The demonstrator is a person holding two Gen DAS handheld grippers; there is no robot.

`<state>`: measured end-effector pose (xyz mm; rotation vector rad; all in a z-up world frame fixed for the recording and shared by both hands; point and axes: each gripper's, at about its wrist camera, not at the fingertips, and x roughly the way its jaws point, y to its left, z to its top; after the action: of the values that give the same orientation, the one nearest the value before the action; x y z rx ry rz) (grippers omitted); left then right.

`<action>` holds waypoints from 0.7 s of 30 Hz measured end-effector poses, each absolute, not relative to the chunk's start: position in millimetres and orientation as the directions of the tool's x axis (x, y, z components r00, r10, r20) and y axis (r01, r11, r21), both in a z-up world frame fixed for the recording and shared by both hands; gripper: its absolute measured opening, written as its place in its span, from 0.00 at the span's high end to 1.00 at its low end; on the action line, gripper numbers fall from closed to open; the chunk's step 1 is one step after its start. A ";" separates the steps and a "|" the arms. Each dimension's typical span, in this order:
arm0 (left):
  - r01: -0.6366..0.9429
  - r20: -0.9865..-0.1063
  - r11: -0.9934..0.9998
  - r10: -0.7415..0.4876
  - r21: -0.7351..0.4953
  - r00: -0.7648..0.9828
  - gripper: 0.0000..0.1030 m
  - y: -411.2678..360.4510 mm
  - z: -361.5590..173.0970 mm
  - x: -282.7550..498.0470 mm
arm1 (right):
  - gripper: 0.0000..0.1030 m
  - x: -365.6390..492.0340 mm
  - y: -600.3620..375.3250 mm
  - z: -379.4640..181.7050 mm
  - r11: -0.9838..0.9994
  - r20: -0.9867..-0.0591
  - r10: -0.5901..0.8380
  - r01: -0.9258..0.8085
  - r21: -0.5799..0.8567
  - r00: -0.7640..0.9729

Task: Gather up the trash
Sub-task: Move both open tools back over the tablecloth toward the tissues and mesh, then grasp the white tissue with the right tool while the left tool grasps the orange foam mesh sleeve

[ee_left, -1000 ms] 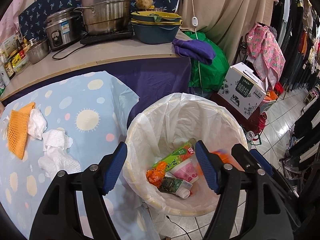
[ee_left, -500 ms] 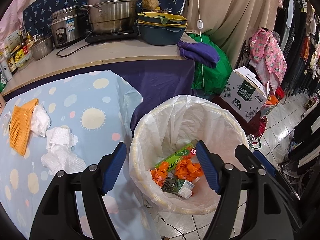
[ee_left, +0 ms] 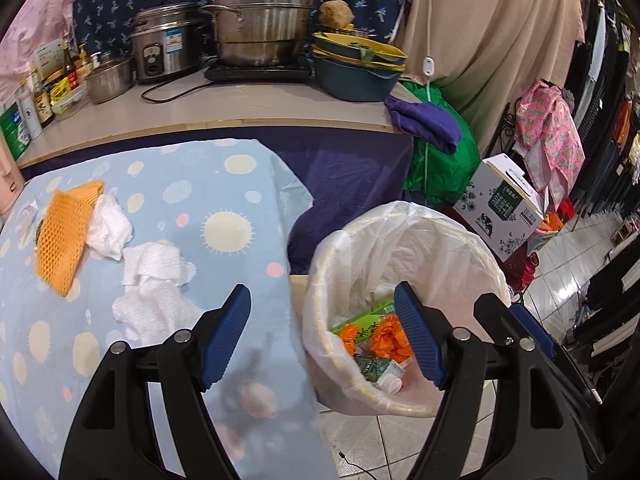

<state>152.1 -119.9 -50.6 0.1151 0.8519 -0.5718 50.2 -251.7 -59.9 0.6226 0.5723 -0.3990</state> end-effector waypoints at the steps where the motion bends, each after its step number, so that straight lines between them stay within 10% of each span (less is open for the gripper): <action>1: 0.508 -0.736 0.851 -0.427 -0.130 0.526 0.29 -112.9 -50.0 153.9 | 0.44 52.5 -247.7 -58.9 0.752 -0.608 -0.173 0.502 0.427 0.775; 21: 0.202 -0.756 0.965 -0.255 -0.165 0.603 0.18 56.2 -70.7 210.7 | 0.44 121.6 -137.4 -60.3 0.873 -0.651 -0.013 0.326 0.364 0.759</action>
<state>210.7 56.2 -70.7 -0.0642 0.8854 -0.2649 121.6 -137.4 -60.3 0.4841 0.6897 -0.1926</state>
